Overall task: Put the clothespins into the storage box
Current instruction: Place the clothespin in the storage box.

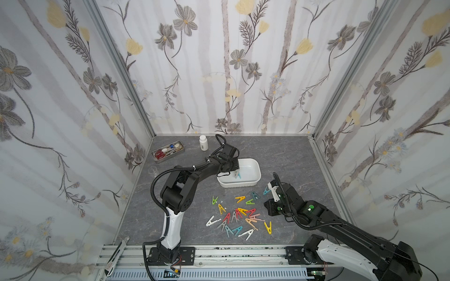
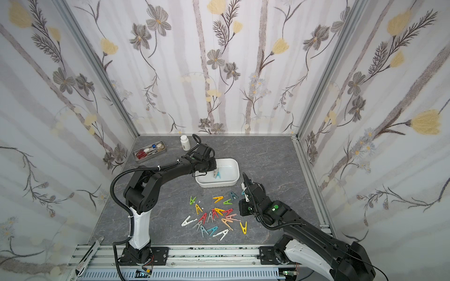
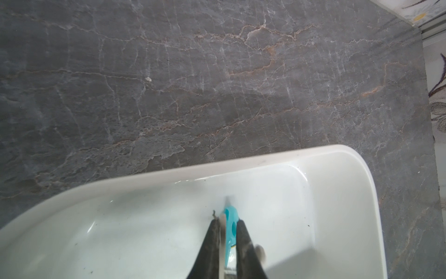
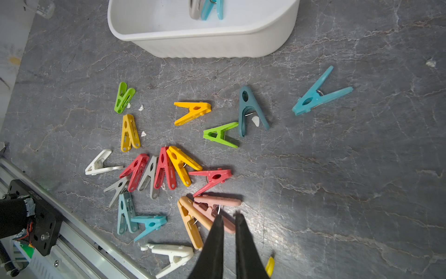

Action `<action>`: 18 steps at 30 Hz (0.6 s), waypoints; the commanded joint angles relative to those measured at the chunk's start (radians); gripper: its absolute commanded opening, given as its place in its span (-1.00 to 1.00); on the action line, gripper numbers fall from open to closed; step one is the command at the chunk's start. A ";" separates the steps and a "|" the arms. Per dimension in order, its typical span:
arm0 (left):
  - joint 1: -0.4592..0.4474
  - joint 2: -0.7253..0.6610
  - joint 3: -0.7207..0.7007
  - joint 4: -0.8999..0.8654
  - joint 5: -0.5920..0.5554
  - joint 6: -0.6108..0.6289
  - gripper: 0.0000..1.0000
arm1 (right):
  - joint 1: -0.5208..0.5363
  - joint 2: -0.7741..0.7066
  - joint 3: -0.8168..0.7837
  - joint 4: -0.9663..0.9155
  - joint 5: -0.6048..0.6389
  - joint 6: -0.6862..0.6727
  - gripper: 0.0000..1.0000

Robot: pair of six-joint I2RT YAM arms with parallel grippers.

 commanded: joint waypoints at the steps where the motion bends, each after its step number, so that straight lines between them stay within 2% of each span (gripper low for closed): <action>1: -0.001 -0.002 0.005 0.022 -0.008 0.000 -0.61 | 0.001 -0.006 -0.006 0.010 0.000 0.021 -0.71; 10: -0.002 -0.019 -0.002 0.027 0.001 0.013 -0.55 | 0.002 -0.014 -0.005 0.012 0.006 0.034 -0.70; 18: -0.013 -0.056 -0.024 0.042 0.012 0.027 -0.41 | 0.002 -0.008 -0.009 0.012 0.007 0.044 -0.70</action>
